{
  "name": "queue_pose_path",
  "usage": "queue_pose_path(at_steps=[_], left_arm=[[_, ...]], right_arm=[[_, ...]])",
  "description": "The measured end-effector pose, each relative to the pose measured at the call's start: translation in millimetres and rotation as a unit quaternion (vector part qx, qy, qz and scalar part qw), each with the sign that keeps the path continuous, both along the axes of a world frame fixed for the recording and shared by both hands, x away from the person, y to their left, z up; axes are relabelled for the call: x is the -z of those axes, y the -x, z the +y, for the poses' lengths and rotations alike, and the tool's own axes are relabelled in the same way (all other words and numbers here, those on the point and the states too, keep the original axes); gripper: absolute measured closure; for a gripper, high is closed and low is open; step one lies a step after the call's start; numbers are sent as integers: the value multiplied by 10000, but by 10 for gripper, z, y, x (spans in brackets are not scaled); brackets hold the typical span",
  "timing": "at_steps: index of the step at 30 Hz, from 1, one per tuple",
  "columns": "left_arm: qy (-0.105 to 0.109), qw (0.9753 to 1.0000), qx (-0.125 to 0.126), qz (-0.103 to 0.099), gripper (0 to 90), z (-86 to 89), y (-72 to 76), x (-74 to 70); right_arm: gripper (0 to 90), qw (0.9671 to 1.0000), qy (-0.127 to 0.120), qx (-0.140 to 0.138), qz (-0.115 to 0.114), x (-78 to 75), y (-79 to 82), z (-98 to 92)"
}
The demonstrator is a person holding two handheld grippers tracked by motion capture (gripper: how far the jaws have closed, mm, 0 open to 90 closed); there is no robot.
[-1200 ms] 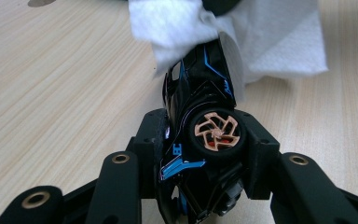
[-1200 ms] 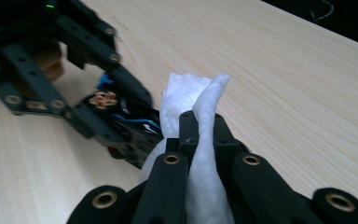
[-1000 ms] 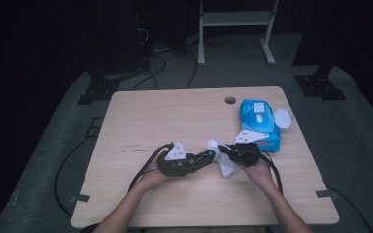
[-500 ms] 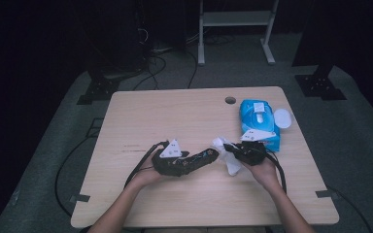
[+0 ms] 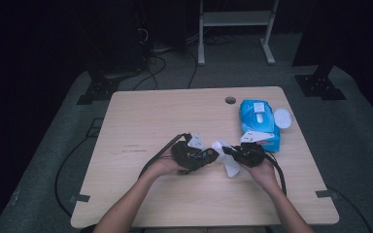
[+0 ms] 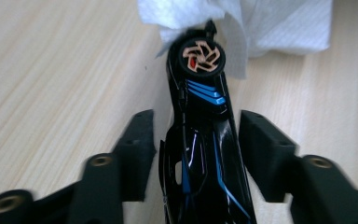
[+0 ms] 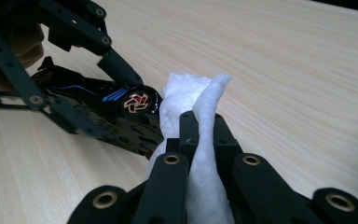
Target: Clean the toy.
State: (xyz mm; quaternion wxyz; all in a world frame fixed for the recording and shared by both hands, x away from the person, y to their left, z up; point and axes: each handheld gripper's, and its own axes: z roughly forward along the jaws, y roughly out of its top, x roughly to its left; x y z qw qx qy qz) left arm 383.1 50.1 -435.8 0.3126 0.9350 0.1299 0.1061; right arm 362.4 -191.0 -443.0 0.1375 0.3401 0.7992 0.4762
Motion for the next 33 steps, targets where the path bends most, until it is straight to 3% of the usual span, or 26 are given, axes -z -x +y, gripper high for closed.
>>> queue_pose_path(at_steps=[2, 6, 8, 9, 12, 13, 17, 19, 22, 25, 27, 33], left_arm=[[-227, 9997, -4, -61, 564, -50, 1, 4], [-272, 9996, 5, 29, 568, -78, -20, -10], [-276, 9995, -60, 115, 562, -94, -39, -11], [-312, 9993, -70, 186, 510, -111, -45, -7], [-540, 9983, -81, 184, 477, -166, -53, -5], [-570, 9979, -132, 273, 479, -184, -58, -6], [-745, 9970, -143, 182, 568, -258, -58, -24], [-666, 9975, -135, 182, 579, -259, -63, -38], [-556, 9984, -93, 26, 587, -235, -38, -44], [-165, 9997, -147, -45, 619, -158, 4, -85], [51, 9997, -104, -210, 621, -94, 52, -106], [407, 9987, -89, -294, 622, 35, 167, -100]], right_arm=[[862, 10000, 4, -18, 45, 24, -10, 12], [862, 9996, -208, -23, 168, 65, -37, 12], [862, 9994, -243, -57, 230, 93, -51, 31], [862, 9994, -219, -75, 263, 107, -56, 47], [862, 9993, -227, -84, 292, 123, -59, 66], [862, 9993, -230, -86, 293, 123, -60, 66], [862, 9989, -308, -108, 349, 127, -63, 57], [862, 9988, -327, -118, 354, 124, -63, 56], [862, 9985, -414, -137, 330, 100, -56, 48], [862, 9975, -627, -170, 260, 43, -38, 38], [862, 9971, -703, -228, 205, -18, -13, 46], [862, 9952, -775, -576, -152, -270, 118, 203]])
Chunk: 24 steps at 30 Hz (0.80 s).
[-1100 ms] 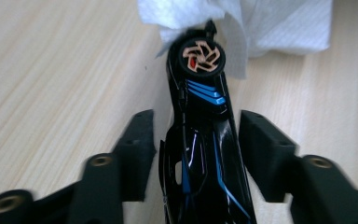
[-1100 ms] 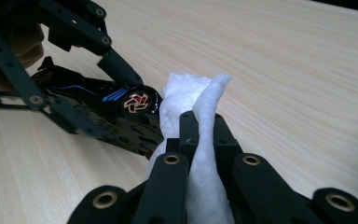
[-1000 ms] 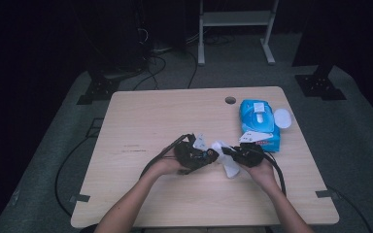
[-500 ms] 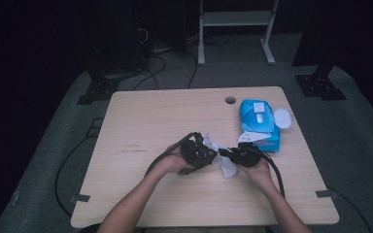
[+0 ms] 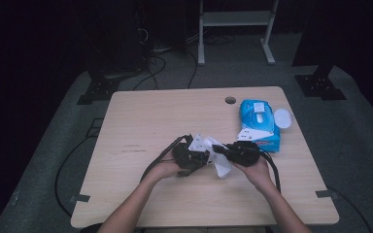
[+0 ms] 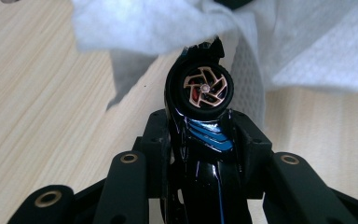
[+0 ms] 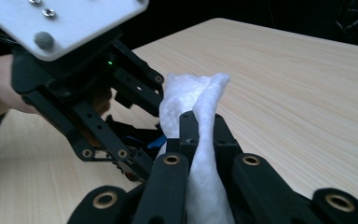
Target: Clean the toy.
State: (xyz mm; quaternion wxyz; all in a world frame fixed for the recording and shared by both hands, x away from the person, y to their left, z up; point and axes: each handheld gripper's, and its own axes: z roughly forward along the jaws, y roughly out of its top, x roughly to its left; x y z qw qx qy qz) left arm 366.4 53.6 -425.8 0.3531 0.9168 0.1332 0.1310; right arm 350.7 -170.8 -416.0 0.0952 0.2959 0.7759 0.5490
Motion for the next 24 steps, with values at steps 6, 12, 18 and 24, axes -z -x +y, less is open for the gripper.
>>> queue_pose_path(at_steps=[6, 12, 18, 24], left_arm=[[193, 9998, 28, -11, 623, 75, 64, -6], [-243, 9995, 13, 199, 624, 32, -13, 51], [-870, 9954, 39, 401, 624, -81, -83, 29], [-1330, 9894, 34, 578, 591, -203, -136, 20]], right_arm=[[862, 9999, 60, 56, 84, 66, -36, 12], [862, 9989, 159, 264, 362, 253, -108, -77], [862, 9986, 209, 294, 390, 280, -127, -93], [862, 9984, 223, 304, 421, 299, -135, -109]])
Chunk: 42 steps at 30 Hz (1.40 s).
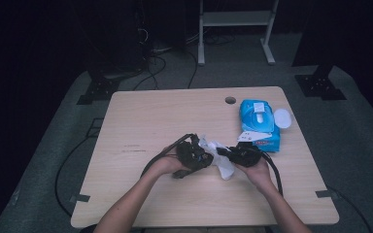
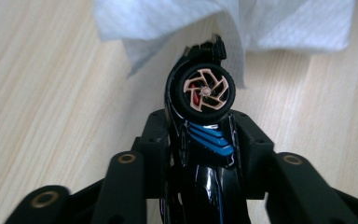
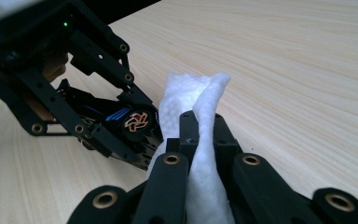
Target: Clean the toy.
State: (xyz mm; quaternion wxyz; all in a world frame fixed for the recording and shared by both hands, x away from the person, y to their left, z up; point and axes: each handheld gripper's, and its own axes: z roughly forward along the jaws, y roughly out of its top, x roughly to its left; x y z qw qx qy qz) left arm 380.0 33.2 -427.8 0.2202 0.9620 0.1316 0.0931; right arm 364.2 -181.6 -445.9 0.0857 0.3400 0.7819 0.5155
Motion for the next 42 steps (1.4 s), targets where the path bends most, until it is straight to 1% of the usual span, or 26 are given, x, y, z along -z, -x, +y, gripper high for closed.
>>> queue_pose_path(at_steps=[2, 3, 4, 6, 8, 9, 11, 12, 14, 16, 17, 18, 19, 20, 21, 24, 25, 27, 29, 32, 33, 34, 35, 37, 40, 42], left_arm=[[-182, 9998, 44, 33, 562, -59, 3, 26], [-294, 9996, 15, -46, 557, -92, 8, 45], [-337, 9994, 13, -102, 600, -109, 12, 52], [-203, 9997, 81, -94, 621, -104, 18, 38], [-163, 9994, 101, -294, 623, -100, 45, 33], [-34, 9994, 133, -330, 623, -82, 63, 26], [156, 9992, 138, -351, 624, -51, 88, -1], [245, 9986, 172, -439, 625, -37, 112, -19], [480, 9972, 145, -551, 626, -5, 160, -61], [710, 9951, 134, -674, 627, 47, 199, -103], [832, 9939, 129, -715, 627, 81, 222, -122], [905, 9930, 135, -744, 628, 98, 235, -131], [1011, 9917, 132, -783, 628, 125, 257, -145], [1076, 9910, 132, -790, 629, 143, 270, -150], [1106, 9907, 132, -786, 629, 151, 279, -150], [1172, 9896, 155, -822, 630, 186, 295, -173], [1209, 9892, 149, -821, 631, 196, 295, -178], [1223, 9888, 156, -844, 631, 208, 296, -183], [1286, 9876, 140, -886, 632, 231, 297, -203], [1349, 9865, 107, -918, 633, 250, 303, -224], [1341, 9865, 120, -936, 633, 255, 306, -230], [1384, 9858, 134, -936, 634, 262, 306, -232], [1434, 9854, 109, -908, 633, 270, 307, -231], [1473, 9850, 106, -890, 634, 282, 298, -233], [1521, 9845, 94, -864, 634, 297, 286, -236], [1533, 9842, 85, -878, 634, 299, 283, -232]], right_arm=[[862, 10000, 0, 19, 22, 9, -8, -10], [862, 10000, -17, 22, 43, 15, -11, -14], [862, 10000, -45, 1, 66, 18, -15, -15], [862, 9999, -78, -60, 92, 19, -13, -6], [862, 9998, -123, -118, 105, 8, -2, 13], [862, 9997, -167, -157, 100, -7, 7, 27], [862, 9992, -302, -273, 56, -59, 32, 53], [862, 9989, -352, -319, 23, -94, 48, 68], [862, 9983, -404, -413, -86, -166, 82, 97], [863, 9976, -463, -467, -195, -228, 115, 110], [862, 9974, -498, -475, -233, -254, 128, 106], [863, 9974, -488, -459, -273, -279, 138, 95], [863, 9974, -477, -450, -290, -285, 139, 86], [862, 9974, -500, -424, -288, -282, 134, 68], [862, 9974, -530, -401, -274, -275, 125, 48], [863, 9986, -352, -310, -228, -244, 110, 29], [863, 9985, -389, -319, -194, -233, 112, 32], [863, 9985, -354, -324, -258, -258, 134, 64], [864, 9981, -380, -353, -338, -312, 155, 92], [864, 9962, -634, -457, -388, -378, 182, 120], [863, 9962, -603, -470, -428, -398, 195, 138], [863, 9960, -606, -480, -452, -409, 205, 146], [863, 9956, -658, -494, -439, -410, 205, 143], [864, 9958, -675, -455, -418, -377, 185, 114], [864, 9969, -633, -387, -274, -299, 149, 77], [864, 9968, -678, -339, -237, -270, 133, 54]])
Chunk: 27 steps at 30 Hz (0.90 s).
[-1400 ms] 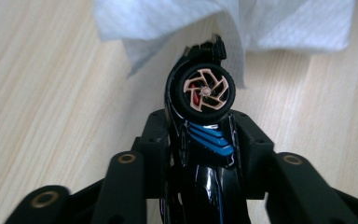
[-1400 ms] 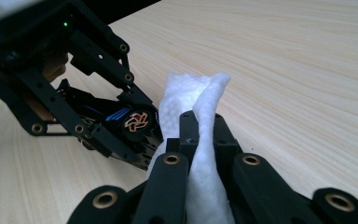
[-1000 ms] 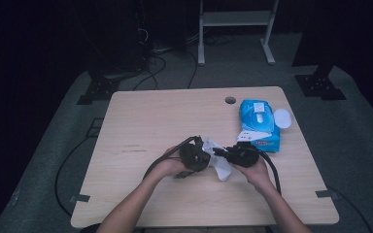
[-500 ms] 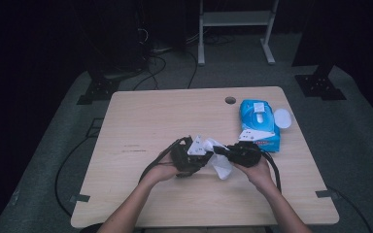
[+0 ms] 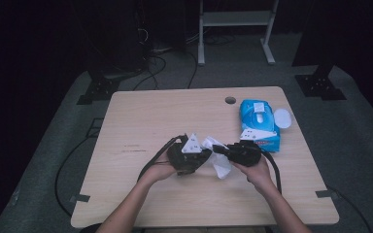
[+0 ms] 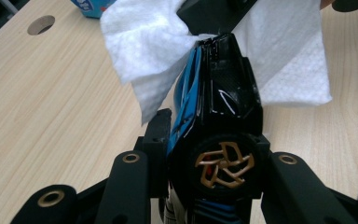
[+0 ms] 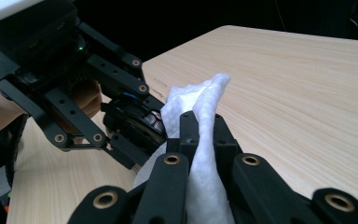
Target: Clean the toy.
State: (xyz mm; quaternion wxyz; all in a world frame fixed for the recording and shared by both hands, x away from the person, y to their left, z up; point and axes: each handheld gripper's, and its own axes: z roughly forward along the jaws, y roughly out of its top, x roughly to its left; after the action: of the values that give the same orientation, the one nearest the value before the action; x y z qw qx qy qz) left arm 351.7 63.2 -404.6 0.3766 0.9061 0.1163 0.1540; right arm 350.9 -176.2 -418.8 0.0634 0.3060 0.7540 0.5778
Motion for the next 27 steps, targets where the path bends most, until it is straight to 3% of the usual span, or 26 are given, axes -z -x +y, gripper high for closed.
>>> queue_pose_path(at_steps=[2, 6, 8, 16, 18, 22, 24, 27], left_arm=[[15, 10000, -6, -1, 634, -9, 1, 5], [26, 10000, 29, -12, 634, -27, 15, 8], [86, 10000, 41, -2, 634, -13, 16, -3], [218, 9997, 6, 65, 636, 36, -2, -14], [234, 9997, 7, 53, 636, 42, -5, -18], [261, 9997, 4, 41, 636, 25, 3, -12], [299, 9995, 10, 42, 636, 28, 5, -16], [335, 9994, 2, 32, 637, 57, 2, -40]], right_arm=[[864, 10000, -11, -14, -1, -19, 8, -2], [864, 9994, -256, -187, -154, -157, 71, 55], [864, 9993, -238, -209, -222, -178, 83, 72], [864, 9998, -96, 22, 161, 64, -25, -28], [864, 9998, -119, 31, 166, 59, -25, -24], [864, 9991, -406, -96, 6, -87, 18, -7], [864, 9992, -371, -110, -86, -118, 34, 3], [863, 9998, -213, -36, 35, -36, 3, -17]])
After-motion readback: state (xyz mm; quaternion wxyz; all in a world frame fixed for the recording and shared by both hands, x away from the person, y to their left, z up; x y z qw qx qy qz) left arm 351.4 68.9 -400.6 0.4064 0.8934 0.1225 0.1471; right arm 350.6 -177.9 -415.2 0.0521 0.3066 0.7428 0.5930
